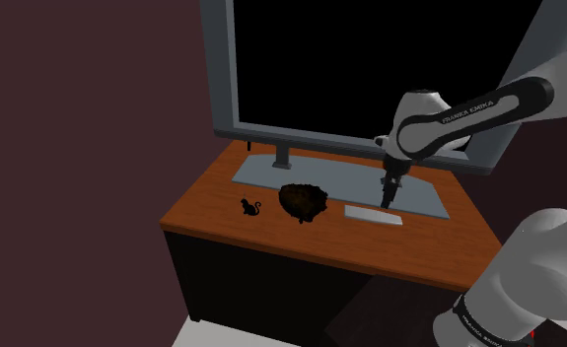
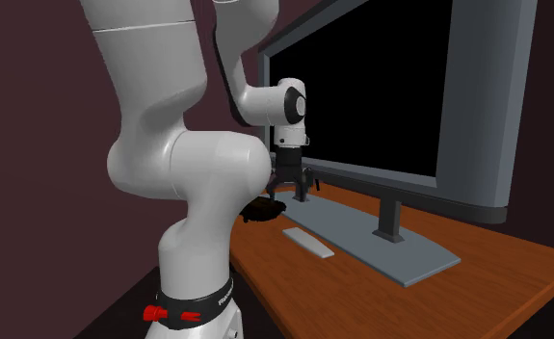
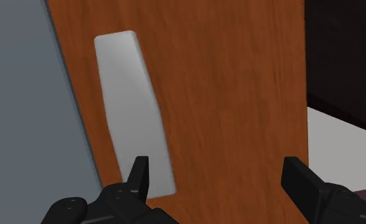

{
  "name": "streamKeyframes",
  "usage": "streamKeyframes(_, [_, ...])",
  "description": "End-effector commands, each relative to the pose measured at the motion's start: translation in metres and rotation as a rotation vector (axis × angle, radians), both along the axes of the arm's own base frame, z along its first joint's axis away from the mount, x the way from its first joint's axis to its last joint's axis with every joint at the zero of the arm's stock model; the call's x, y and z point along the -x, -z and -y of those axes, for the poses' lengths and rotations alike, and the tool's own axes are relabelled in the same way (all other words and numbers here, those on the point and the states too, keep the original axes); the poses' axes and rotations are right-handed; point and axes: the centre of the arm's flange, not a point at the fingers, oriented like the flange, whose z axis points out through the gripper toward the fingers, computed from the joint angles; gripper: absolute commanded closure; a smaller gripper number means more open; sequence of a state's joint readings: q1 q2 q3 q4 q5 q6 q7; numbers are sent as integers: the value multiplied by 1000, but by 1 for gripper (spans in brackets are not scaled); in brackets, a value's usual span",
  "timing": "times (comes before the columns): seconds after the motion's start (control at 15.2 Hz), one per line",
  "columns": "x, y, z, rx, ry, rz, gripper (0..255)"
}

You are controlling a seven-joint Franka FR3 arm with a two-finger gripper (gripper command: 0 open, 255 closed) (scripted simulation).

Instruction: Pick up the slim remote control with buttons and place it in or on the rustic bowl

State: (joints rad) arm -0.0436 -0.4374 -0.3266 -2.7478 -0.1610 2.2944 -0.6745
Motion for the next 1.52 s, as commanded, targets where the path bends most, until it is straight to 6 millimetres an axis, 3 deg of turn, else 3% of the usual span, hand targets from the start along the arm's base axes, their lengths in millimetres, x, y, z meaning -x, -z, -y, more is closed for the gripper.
streamKeyframes(0.0, [-6, 20, 11, 4, -42, 8, 0])
streamKeyframes(0.46, [-33, 94, 57, 11, -176, 26, 0])
streamKeyframes(1.06, [-35, 139, 59, 12, -185, 28, 0])
streamKeyframes(1.45, [-35, 139, 59, 12, -185, 28, 0])
